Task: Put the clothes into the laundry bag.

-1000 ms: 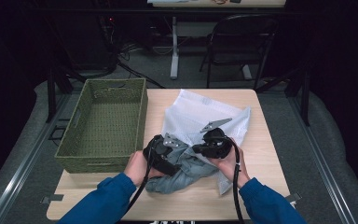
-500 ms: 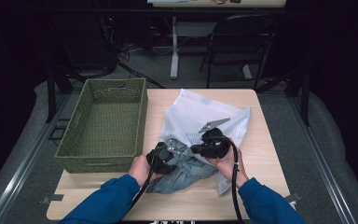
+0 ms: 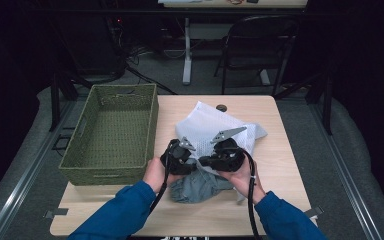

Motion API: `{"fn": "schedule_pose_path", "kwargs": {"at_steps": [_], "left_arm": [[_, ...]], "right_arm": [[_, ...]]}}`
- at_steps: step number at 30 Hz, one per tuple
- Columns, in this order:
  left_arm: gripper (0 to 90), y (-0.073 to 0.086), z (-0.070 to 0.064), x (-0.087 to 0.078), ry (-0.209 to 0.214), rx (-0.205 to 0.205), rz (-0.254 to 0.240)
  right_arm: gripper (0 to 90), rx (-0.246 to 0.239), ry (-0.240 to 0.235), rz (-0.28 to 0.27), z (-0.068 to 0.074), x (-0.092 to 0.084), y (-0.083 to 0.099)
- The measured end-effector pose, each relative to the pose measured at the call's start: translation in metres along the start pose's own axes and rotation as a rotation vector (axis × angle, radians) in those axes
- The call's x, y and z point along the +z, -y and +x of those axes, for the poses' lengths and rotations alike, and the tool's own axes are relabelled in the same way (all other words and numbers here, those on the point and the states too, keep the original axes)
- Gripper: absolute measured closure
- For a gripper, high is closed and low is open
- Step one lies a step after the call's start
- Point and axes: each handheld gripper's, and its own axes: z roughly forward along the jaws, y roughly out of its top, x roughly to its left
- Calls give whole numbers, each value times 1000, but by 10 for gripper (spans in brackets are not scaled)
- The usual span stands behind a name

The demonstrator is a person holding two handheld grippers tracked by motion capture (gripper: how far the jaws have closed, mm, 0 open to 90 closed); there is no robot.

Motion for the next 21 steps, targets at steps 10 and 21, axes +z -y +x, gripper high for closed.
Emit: {"fn": "schedule_pose_path", "kwargs": {"at_steps": [10,21], "left_arm": [[174,12,-6,-24,-64,60,-22],[585,43,-8,-3,-59,54,62]], "right_arm": [[900,17,24,43,-7,5,5],[900,1,25,24,-4,6,4]]}}
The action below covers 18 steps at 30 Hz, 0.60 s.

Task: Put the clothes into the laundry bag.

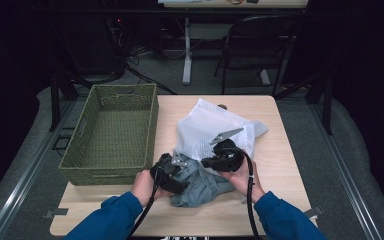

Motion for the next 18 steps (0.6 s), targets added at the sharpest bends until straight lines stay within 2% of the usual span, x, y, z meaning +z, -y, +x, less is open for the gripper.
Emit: {"fn": "schedule_pose_path", "kwargs": {"at_steps": [1,3,4,5,6,7,9,10,11,12,14,15,16,17,18], "left_arm": [[698,0,0,0,0,0,0],[770,0,1,6,16,-2,-2],[783,-3,1,6,35,-21,-21],[790,-12,1,1,39,-37,-67],[793,-12,1,1,39,-37,-67],[796,-21,2,-7,56,-62,-127],[797,-34,0,-19,53,-68,-197],[796,-38,0,-22,56,-71,-218],[795,-38,0,-22,56,-71,-218],[795,-42,0,-27,53,-77,-248],[791,-47,-1,-29,46,-63,-254],[786,-46,1,-25,54,-68,-241],[786,-45,2,-19,55,-63,-216],[769,-43,3,-14,49,-60,-204],[755,-37,6,-2,49,-48,-175]], "right_arm": [[900,0,0,0,0,0,0],[900,-6,-15,0,2,1,0],[900,-5,-33,-8,3,1,-1],[900,-10,-40,-16,5,0,-2],[900,-10,-40,-16,5,0,-2],[900,-37,-45,-52,13,-7,-7],[900,-48,-53,-96,17,-16,-11],[900,-45,-65,-120,18,-21,-12],[900,-44,-70,-130,18,-24,-12],[900,-44,-70,-130,18,-24,-12],[900,-31,-74,-148,14,-29,-11],[900,-2,-59,-117,7,-24,-8],[900,-2,-59,-117,7,-24,-8],[900,7,-30,-58,0,-13,-3],[900,31,-26,-20,-4,-5,0]]}}
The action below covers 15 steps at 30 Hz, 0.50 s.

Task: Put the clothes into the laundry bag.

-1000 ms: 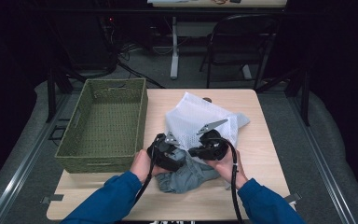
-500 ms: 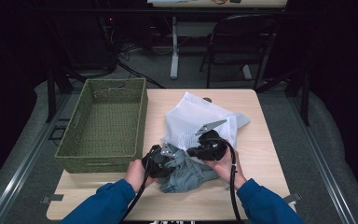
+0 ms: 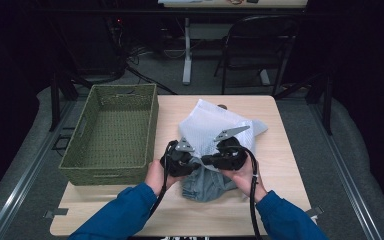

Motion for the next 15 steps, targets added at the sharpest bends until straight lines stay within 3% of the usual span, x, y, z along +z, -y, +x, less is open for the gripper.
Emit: {"fn": "schedule_pose_path", "kwargs": {"at_steps": [3,5,6,8,11,14,15], "left_arm": [[690,3,2,2,-2,13,13],[455,4,2,-2,-11,28,21],[455,4,1,-5,-29,43,26],[327,7,-2,-14,-56,53,20],[217,15,-5,-28,-97,58,8],[226,24,-6,-38,-104,40,8],[262,27,-5,-38,-96,28,28]], "right_arm": [[900,4,12,43,-4,9,3],[900,-3,20,57,-3,10,4],[900,-3,20,57,-3,10,4],[900,-7,22,57,-2,9,4],[900,-11,24,51,-2,10,4],[900,-13,26,57,-1,10,3],[900,-10,26,55,-1,10,3]]}}
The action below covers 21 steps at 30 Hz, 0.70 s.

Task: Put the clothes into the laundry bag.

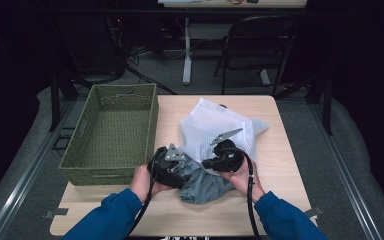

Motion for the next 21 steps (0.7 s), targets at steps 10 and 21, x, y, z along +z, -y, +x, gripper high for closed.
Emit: {"fn": "schedule_pose_path", "kwargs": {"at_steps": [10,21], "left_arm": [[731,11,-4,41,63,33,44],[734,-31,0,25,114,-18,-130]], "right_arm": [[900,-11,-23,-23,3,-2,-2],[900,-5,-56,-116,9,-23,-9]]}}
